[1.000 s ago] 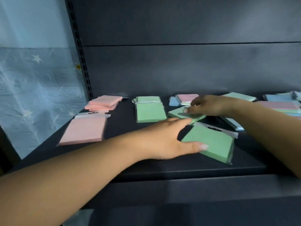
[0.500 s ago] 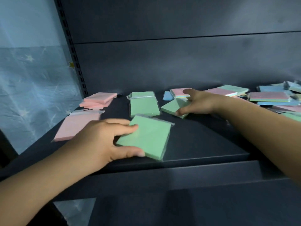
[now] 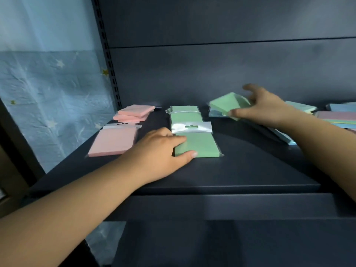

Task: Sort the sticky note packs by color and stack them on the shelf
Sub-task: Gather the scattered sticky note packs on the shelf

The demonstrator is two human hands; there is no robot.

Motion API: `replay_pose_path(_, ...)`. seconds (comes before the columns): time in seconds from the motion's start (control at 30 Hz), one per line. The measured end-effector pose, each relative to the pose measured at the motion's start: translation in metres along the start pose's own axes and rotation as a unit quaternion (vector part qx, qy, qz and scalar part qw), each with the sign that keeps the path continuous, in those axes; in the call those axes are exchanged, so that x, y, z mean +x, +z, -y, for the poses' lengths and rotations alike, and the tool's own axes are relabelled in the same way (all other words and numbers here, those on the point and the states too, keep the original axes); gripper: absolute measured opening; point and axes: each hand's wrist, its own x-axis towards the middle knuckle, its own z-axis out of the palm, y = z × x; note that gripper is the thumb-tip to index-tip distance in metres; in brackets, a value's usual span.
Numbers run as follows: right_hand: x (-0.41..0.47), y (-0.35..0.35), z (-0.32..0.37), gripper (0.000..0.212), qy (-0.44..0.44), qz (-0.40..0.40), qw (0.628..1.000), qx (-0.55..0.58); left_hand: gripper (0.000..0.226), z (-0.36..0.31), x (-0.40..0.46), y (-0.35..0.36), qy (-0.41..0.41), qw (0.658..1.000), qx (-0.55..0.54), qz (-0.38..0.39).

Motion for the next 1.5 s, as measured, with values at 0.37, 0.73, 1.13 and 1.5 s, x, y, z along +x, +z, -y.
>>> replay_pose_path(0.37,-0.030,0.017,0.025,0.082,-0.083,0.298,0.950,0.034,0.072,0.008,-0.051,-0.005,-0.033,0.999,-0.014,-0.041)
replay_pose_path(0.73,-0.052,-0.006,0.015,0.029,-0.036,0.096,0.982,-0.160,0.052,0.006,-0.055,-0.006,0.008,0.993,-0.049,-0.105)
replay_pose_path(1.13,-0.132,-0.059,-0.034,0.034,-0.073,-0.037,0.941,-0.329,0.039,-0.079,-0.030,0.001,0.082,0.971,0.039,-0.223)
replay_pose_path(1.5,-0.156,-0.124,-0.144,0.083,0.040,-0.022,0.981,-0.188,0.037,-0.230,-0.002,0.056,0.019,0.979,-0.022,-0.201)
